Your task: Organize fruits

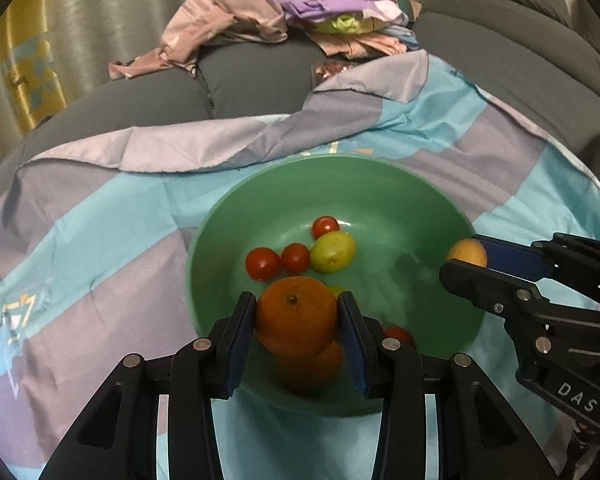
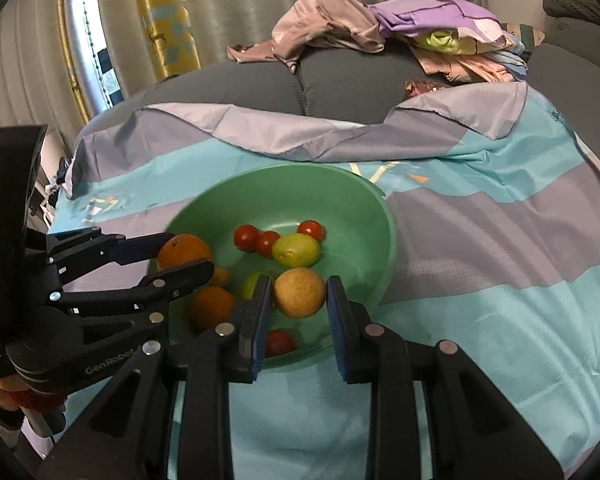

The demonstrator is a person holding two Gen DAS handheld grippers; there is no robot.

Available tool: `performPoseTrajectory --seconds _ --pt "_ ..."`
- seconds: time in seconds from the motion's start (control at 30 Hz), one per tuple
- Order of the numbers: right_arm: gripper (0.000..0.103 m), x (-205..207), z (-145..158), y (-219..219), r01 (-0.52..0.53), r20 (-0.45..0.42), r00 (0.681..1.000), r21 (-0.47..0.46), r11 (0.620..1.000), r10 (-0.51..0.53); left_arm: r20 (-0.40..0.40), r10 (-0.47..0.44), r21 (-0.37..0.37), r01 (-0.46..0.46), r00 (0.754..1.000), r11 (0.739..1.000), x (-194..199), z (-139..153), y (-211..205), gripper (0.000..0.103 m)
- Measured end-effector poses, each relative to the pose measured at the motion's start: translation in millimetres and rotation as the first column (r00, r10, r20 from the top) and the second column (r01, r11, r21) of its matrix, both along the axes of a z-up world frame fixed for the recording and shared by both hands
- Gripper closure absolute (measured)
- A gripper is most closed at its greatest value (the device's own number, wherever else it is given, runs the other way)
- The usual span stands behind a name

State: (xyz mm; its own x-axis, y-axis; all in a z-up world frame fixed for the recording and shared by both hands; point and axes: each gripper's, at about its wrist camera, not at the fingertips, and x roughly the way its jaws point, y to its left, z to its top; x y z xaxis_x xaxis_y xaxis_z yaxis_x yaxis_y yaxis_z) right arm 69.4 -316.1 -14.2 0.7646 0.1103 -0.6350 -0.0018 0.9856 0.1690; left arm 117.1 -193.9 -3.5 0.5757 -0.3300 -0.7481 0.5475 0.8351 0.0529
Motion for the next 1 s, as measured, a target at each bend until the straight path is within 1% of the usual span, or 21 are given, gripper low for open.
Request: performPoseTrajectory --seconds 0.07,0.13,0.2,0.23,0.27,0.3,0.37,0.43,0.5,0.53,0.6,0.67,0.73,0.8,1.0 --pt "0.074 1 -1 -1 0.001 -0.008 1.0 -0.001 1.0 -0.001 -0.01 0.006 0.008 -0.006 1.0 1.0 2 -3 -1 0.061" --pt "0.069 0 0 -2 0.007 -0.011 1.0 -0.009 1.0 -0.007 -0.016 0.01 0.015 -0.01 1.0 1.0 2 -4 -1 0.061" --pt "0.059 -3 4 -1 0.012 -0.011 1.0 -0.017 1.0 -0.012 -0.024 0.015 0.022 -0.014 1.0 1.0 1 -3 1 0.061" --pt "0.057 -4 6 0 0.012 -0.011 1.0 -0.019 1.0 -0.013 -0.026 0.019 0.023 -0.019 0.999 1.0 -1 -1 3 0.06" --pt "0.051 -7 9 1 0.014 -0.009 1.0 -0.027 1.0 -0.014 -0.014 0.025 0.021 -0.025 1.0 0.999 -4 3 5 0.057" --pt "0.045 -9 12 2 0.015 -0.005 1.0 -0.033 0.999 -0.016 -0.006 0.028 0.021 -0.028 1.0 0.999 -6 6 7 0.051" --pt "0.038 -14 18 4 0.016 0.002 1.0 -0.045 0.999 -0.016 0.011 0.046 0.013 -0.046 0.999 0.999 -12 19 13 0.043" --pt "0.032 -20 26 7 0.007 0.013 1.0 -0.05 0.999 -0.007 0.018 0.048 -0.005 -0.048 0.999 0.999 -17 31 18 0.043" --pt "0.022 -24 35 9 0.0 0.016 1.0 -0.059 0.998 0.001 0.022 0.061 -0.008 -0.061 0.998 0.998 -21 40 21 0.043" --pt "0.016 -26 39 10 0.003 0.02 1.0 -0.065 0.998 -0.001 0.035 0.073 0.003 -0.074 0.997 0.997 -25 45 23 0.043" --pt "0.013 -31 46 11 -0.003 0.03 1.0 -0.068 0.998 0.005 0.048 0.083 -0.003 -0.083 0.995 0.997 -29 53 25 0.043" --pt "0.011 -33 52 14 -0.017 0.026 1.0 -0.072 0.997 0.018 0.038 0.09 -0.009 -0.09 0.995 0.996 -31 58 28 0.043" --pt "0.011 -38 57 17 -0.03 0.027 0.999 -0.086 0.996 0.032 0.034 0.091 -0.022 -0.09 0.995 0.996 -34 64 31 0.043" --pt "0.011 -41 62 19 -0.037 0.028 0.999 -0.098 0.995 0.04 0.048 0.097 -0.016 -0.096 0.994 0.995 -36 68 33 0.042" --pt "0.011 -50 75 17 -0.035 0.049 0.998 -0.087 0.996 0.039 0.069 0.123 -0.014 -0.122 0.99 0.992 -42 80 38 0.042"
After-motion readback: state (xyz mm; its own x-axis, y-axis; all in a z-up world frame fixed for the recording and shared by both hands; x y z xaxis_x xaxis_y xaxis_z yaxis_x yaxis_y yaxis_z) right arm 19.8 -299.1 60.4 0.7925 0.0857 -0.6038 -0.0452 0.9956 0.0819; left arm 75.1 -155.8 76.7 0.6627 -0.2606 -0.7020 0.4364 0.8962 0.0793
